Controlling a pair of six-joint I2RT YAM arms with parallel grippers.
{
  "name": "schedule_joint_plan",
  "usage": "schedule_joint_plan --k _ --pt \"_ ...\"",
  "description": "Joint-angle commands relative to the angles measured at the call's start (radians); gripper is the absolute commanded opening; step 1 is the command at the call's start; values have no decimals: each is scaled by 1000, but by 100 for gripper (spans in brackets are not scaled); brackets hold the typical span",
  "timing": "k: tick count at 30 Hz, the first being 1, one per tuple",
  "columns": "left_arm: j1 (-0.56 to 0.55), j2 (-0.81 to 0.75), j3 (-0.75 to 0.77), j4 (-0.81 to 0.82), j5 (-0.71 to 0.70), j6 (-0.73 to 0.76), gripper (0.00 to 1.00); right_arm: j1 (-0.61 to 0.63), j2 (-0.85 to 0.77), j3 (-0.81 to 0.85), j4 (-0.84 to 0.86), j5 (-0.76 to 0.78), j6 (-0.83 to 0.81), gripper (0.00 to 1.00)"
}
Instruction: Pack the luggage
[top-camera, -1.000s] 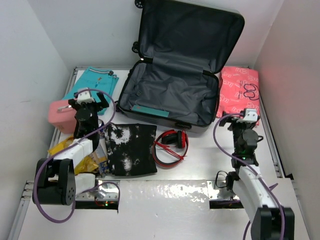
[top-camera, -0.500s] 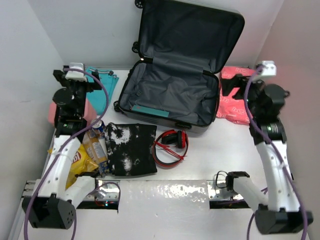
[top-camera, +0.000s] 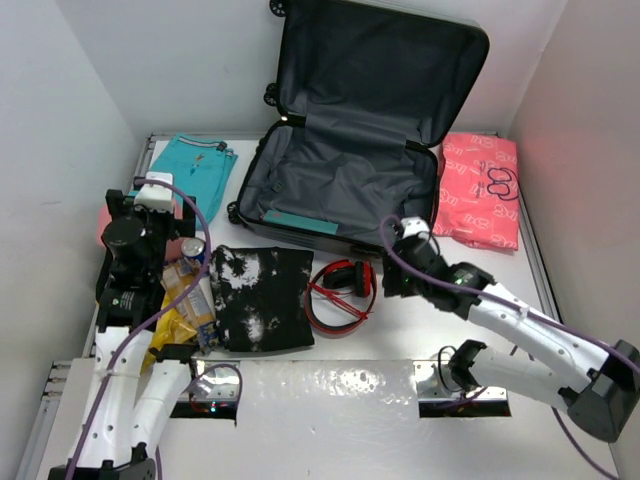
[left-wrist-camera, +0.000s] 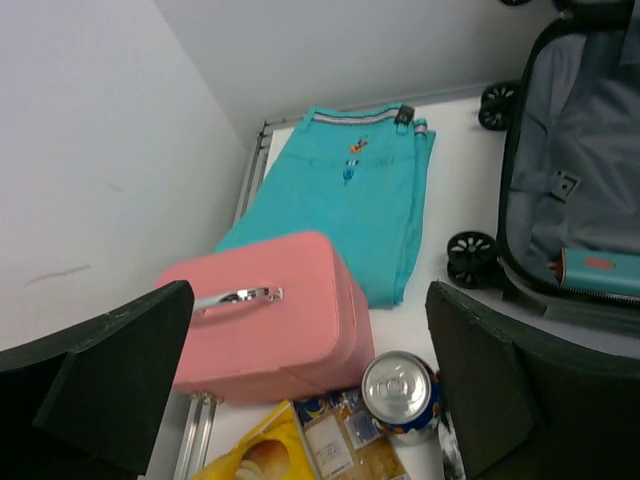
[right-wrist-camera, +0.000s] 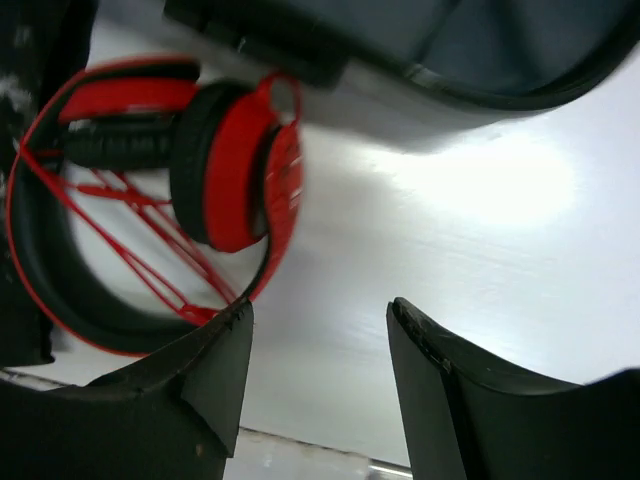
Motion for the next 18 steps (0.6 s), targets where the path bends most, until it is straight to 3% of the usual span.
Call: schedule_joint_plan --k 1,8,10,11,12,13,14,15,16,18 --pt "-1 -15 -6 -44 -37 -31 100 62 21 -73 118 17 142 56" --pt "-1 -38 -30 -72 -59 -38 99 111 67 -87 189 40 125 56" --pt "-1 -21 -22 -81 -76 -18 87 111 56 -52 177 54 90 57" --pt "-1 -6 5 -117 -86 -1 74 111 47 -36 159 73 75 58" --pt "-1 22 31 -144 -97 7 69 111 45 -17 149 78 59 59" --pt "-1 101 106 -173 -122 -7 62 111 47 25 135 77 20 60" --pt "-1 147 157 -246 -173 -21 45 111 57 48 111 57 1 61" --pt "2 199 207 -288 -194 -33 36 111 65 66 100 46 -13 62" --pt "7 299 328 -328 -203 -39 28 111 73 100 94 35 -31 63" --pt "57 380 454 -453 -122 -3 27 111 88 126 91 -12 -56 64"
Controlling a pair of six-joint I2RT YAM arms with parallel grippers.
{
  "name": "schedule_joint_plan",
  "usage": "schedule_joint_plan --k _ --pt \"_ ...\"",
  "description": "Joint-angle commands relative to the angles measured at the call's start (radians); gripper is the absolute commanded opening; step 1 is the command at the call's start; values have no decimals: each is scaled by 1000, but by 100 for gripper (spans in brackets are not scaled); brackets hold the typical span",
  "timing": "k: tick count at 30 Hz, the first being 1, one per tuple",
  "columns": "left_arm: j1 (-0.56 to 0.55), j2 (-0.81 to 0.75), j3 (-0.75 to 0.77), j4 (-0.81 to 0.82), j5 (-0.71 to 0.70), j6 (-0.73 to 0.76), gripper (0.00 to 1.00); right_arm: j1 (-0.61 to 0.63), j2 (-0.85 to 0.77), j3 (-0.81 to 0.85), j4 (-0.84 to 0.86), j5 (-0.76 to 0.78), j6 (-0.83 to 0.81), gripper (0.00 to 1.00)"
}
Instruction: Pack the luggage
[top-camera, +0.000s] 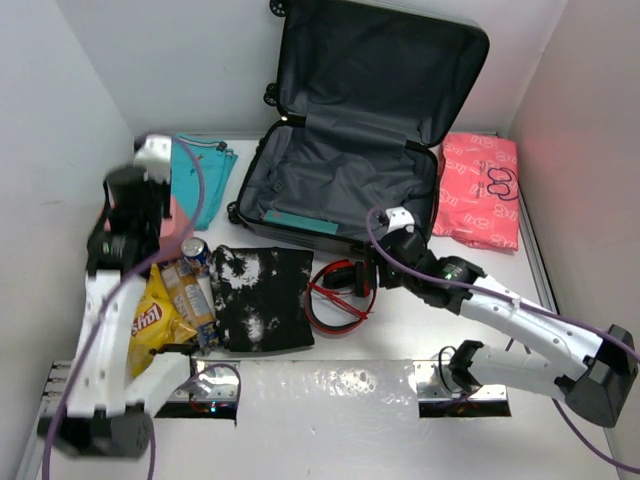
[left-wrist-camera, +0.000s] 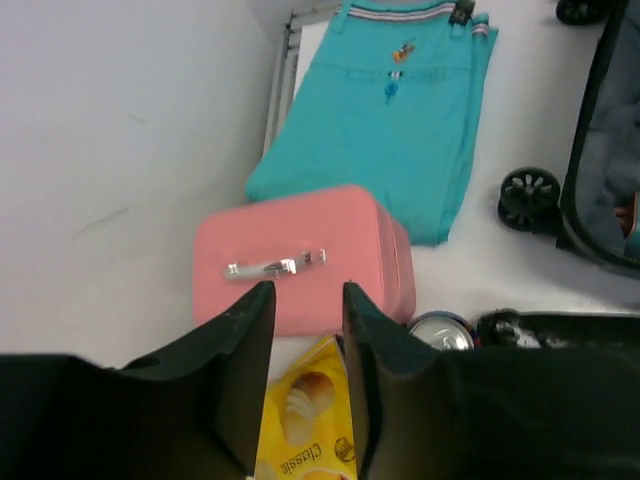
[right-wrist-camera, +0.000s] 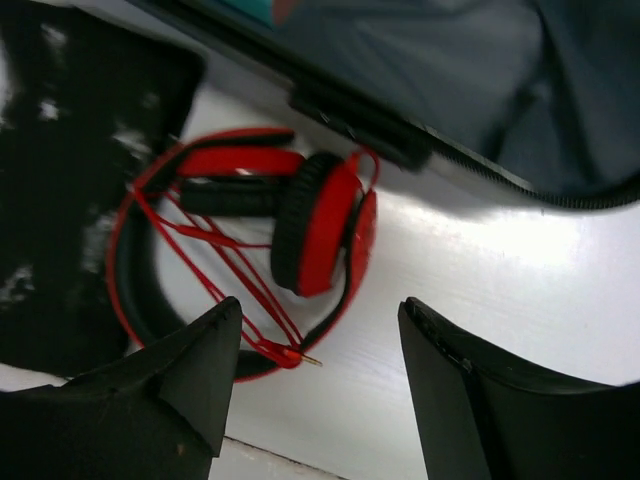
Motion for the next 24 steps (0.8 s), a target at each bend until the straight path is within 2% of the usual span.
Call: schedule_joint_plan --k 1,2,3,4,6,7,9,11,13,17,24 --pt "65 180 290 -178 88 142 32 5 18 91 3 -56 -101 65" --pt "74 212 355 -312 216 234 43 5 23 98 15 -79 -121 66" --pt "76 246 409 -376 229 339 46 5 26 102 26 -104 -141 67" --pt "85 297 470 -405 211 517 51 5 27 103 38 -154 -182 68" --pt "123 340 498 -525 217 768 53 5 33 97 79 -193 -219 72" --pt "184 380 521 -560 231 971 56 5 38 89 93 -234 -258 73" --pt "248 440 570 -626 269 1094 58 5 49 88 110 -271 -287 75" --pt "256 584 716 -721 266 1114 60 5 62 86 122 -302 -308 75" --pt "257 683 757 -720 233 1100 60 5 66 82 135 -322 -321 76" --pt "260 708 672 -706 156 1188 61 5 52 77 145 -356 -356 77" --pt "297 731 589 -493 190 1119 62 5 81 121 119 -397 -399 78"
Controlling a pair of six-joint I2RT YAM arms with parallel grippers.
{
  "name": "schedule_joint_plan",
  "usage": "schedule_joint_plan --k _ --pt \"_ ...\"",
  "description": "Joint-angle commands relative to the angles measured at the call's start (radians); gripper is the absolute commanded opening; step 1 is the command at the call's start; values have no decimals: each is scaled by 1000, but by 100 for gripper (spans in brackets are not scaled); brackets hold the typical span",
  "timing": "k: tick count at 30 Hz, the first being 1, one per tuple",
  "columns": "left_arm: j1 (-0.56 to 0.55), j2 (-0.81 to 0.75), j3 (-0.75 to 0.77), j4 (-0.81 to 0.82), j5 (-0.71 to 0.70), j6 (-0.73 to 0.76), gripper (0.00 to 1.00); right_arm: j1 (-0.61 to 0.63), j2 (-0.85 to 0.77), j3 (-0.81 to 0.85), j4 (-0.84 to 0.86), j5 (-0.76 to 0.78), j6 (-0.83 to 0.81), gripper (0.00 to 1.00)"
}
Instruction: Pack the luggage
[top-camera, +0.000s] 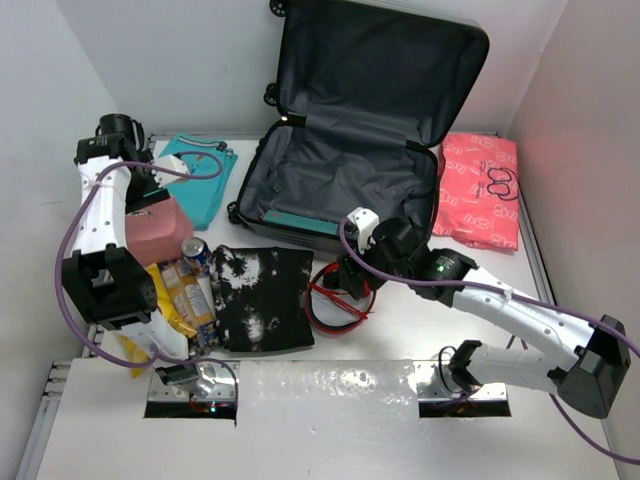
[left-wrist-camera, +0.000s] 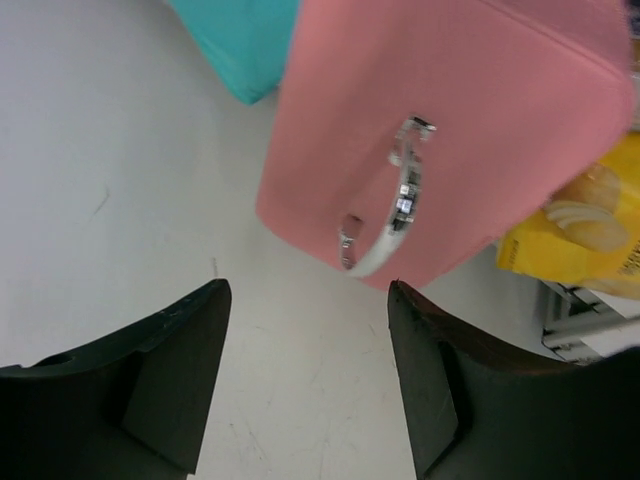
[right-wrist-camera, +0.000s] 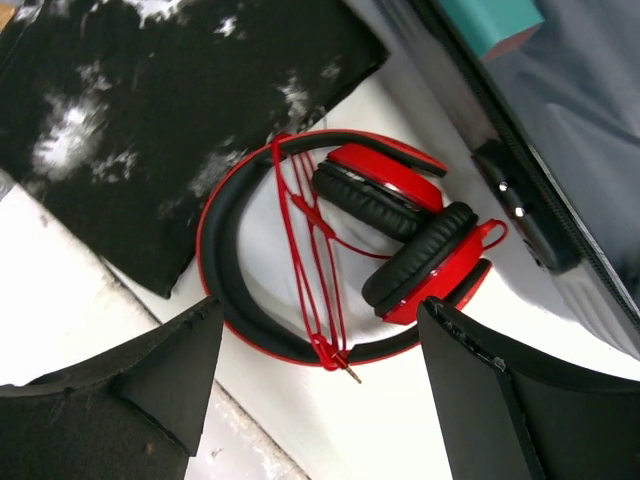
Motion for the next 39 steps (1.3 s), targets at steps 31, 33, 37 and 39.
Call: schedule_joint_plan --k 31,33,37,39 --pt "104 -92 -172 234 182 28 0 5 77 127 -14 -28 -1 77" --pt "104 -148 -148 247 189 19 0 5 78 125 -3 -28 7 76" --pt "104 -185 -57 221 192 -22 0 5 80 119 38 -33 28 76" --pt "104 -198 1 198 208 -45 0 5 80 121 47 -24 39 76"
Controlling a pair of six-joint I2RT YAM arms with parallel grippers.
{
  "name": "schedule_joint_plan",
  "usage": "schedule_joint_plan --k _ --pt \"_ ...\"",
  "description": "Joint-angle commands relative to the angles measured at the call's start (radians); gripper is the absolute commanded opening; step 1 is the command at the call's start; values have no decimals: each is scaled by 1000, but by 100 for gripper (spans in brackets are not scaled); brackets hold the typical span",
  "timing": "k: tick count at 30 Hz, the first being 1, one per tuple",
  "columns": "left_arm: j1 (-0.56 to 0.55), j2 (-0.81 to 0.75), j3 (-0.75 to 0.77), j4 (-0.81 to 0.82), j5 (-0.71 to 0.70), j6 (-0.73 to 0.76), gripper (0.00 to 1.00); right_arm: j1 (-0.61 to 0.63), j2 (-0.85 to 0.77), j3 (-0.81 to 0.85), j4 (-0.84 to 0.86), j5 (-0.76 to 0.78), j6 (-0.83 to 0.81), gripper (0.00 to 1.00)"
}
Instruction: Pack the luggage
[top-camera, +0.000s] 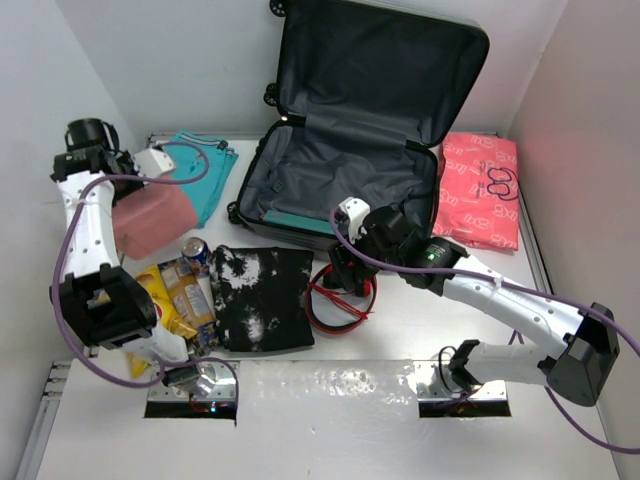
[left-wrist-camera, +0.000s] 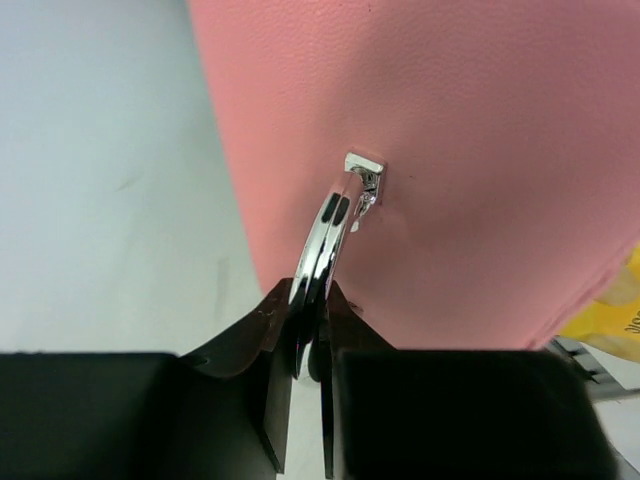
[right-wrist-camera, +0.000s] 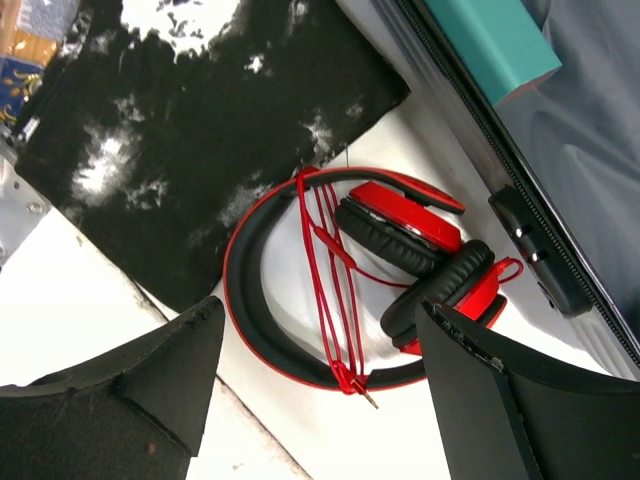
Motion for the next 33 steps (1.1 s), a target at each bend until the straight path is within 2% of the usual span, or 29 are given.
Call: schedule_joint_plan --k 1,4,6,7,10,11,13,14,17,22,23,25,30,33 --pt "-1 -103 146 6 56 -39 0 5 -13 15 65 20 33 76" --pt "-1 -134 204 -20 145 -67 0 5 -12 26 81 65 53 76" --pt "-2 -155 250 23 253 -152 0 5 -10 46 82 114 86 76" --pt "-7 -166 272 52 345 -283 0 5 -7 55 85 136 100 77" --pt "-48 -183 260 250 439 -547 0 3 2 102 87 223 148 77" --pt "-124 -192 232 306 420 -709 0 2 14 121 81 251 160 78" --pt "-256 -214 179 518 322 -924 0 -10 42 222 35 361 210 78" --pt "-327 -217 159 552 311 -1035 0 -36 54 253 -12 371 226 78" --pt "-486 -173 180 611 207 -1175 0 -119 103 342 -102 379 275 78" --pt "-658 -45 260 562 147 -1289 0 -242 123 357 -168 431 349 78" --pt "-718 2 285 557 137 -1311 0 -245 122 350 -163 473 350 78" --pt "-767 50 306 560 148 -1349 0 -250 123 327 -146 506 355 77" --pt "-769 219 370 555 125 -1475 0 -260 163 294 -142 540 360 77" --pt "-737 294 326 578 159 -1512 0 -271 195 268 -125 521 369 78"
